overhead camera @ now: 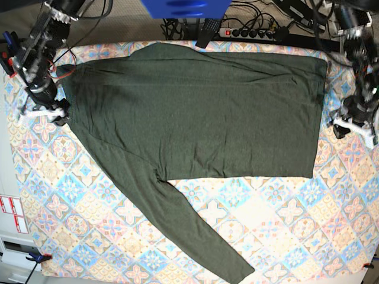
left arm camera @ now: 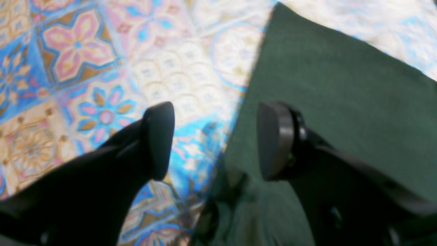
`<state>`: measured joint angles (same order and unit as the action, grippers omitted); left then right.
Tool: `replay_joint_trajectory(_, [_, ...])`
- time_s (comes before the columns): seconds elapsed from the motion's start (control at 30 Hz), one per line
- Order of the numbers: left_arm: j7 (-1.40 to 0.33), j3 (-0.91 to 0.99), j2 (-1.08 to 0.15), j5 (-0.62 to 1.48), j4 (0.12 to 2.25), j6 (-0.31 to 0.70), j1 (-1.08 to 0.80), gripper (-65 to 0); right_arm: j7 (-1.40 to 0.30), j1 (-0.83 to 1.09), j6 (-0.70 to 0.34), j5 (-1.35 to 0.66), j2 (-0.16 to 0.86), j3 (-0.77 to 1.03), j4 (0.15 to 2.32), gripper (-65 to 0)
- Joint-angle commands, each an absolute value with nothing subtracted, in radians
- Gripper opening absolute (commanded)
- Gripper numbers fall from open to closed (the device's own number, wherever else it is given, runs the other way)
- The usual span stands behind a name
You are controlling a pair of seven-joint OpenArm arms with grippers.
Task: Fold the T-shirt properly
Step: 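Release the shoulders and grasp the shirt's side edges lower down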
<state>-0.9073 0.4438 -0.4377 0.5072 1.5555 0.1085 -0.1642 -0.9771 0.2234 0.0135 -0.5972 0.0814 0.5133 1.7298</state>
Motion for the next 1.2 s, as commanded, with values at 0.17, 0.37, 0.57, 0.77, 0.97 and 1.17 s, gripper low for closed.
replay_joint_trajectory(0.17, [-0.885,0.357,-0.444,0.452,1.42,0.122,0.031,-25.9,-0.963,0.173,0.002,-0.449,0.09,0.375,1.745,-39.5])
replay_joint_trajectory(0.37, [-0.806,0.271,-0.444,0.438,1.224,0.122,0.18,-25.9,-0.963,0.094,0.002,-0.314,0.09,0.263,1.736,-39.5])
replay_joint_trajectory(0.57, [-0.659,0.133,-0.446,0.414,0.955,0.122,0.318,-25.9,-0.961,0.094,0.002,-0.283,0.088,0.237,1.702,-39.5])
replay_joint_trajectory(0.77, [-0.516,0.016,-0.43,0.415,0.742,0.122,0.424,-25.9,-0.961,0.101,0.002,-0.278,0.085,0.237,1.702,-39.5])
replay_joint_trajectory(0.97, [-0.427,-0.013,-0.39,0.414,0.572,0.122,0.484,-26.2,-0.961,0.102,0.002,-0.278,0.085,0.239,1.707,-39.5])
replay_joint_trajectory(1.17, [-0.426,-0.102,-0.374,0.424,0.568,0.124,0.463,-26.9,-0.961,0.102,0.002,-0.278,0.085,0.24,1.704,-39.5])
